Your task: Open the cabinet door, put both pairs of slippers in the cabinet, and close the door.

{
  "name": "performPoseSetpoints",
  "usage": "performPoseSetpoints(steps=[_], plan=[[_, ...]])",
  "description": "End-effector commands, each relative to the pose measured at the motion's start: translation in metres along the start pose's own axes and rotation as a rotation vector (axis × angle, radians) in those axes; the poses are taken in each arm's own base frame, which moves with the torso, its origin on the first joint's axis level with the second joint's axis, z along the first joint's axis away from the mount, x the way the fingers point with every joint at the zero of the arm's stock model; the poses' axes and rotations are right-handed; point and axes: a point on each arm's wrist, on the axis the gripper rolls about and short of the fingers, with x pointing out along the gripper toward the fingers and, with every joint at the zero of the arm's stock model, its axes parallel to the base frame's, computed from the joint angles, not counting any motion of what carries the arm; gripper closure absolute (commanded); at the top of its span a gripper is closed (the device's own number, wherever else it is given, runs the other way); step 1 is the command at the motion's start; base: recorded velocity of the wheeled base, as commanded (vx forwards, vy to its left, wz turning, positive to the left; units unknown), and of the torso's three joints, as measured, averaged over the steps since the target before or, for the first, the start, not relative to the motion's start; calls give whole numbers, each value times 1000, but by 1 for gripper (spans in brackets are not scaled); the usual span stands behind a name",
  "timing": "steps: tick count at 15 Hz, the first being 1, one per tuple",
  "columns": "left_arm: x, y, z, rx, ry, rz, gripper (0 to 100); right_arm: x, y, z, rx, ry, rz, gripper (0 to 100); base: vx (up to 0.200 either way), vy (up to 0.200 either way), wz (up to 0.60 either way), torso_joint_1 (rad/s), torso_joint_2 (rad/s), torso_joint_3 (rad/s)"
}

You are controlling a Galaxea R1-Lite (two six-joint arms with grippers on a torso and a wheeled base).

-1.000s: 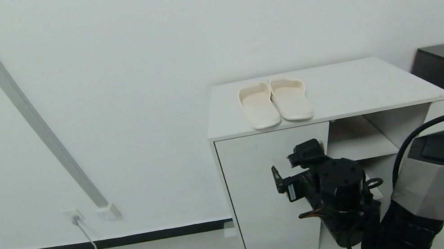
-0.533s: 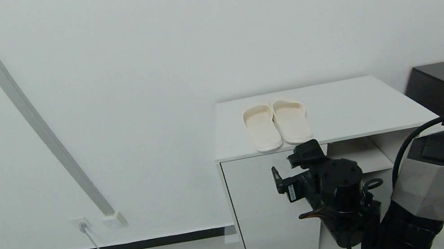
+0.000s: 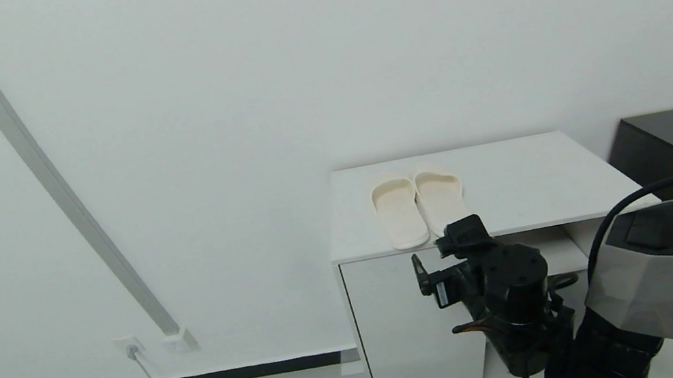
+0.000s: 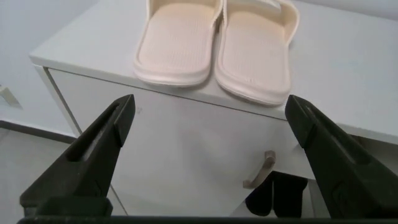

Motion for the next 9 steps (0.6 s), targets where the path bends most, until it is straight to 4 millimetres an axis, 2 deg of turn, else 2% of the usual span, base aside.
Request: performPoseSetpoints(steps=[1,3,6,9], plan=[[0,0,0,0,2,0,100,2,1,-8,-20,11,-2,0,0,0,0,0,0,0],[0,0,0,-1,2,0,100,4,2,-11,-18,-16,0,0,0,0,0,0,0,0],[0,0,0,-1,2,0,100,3,1,-3,-42,-34,-5,0,0,0,0,0,0,0],[0,0,0,-1,2,0,100,5,0,24,14,-15,-2,0,0,0,0,0,0,0]])
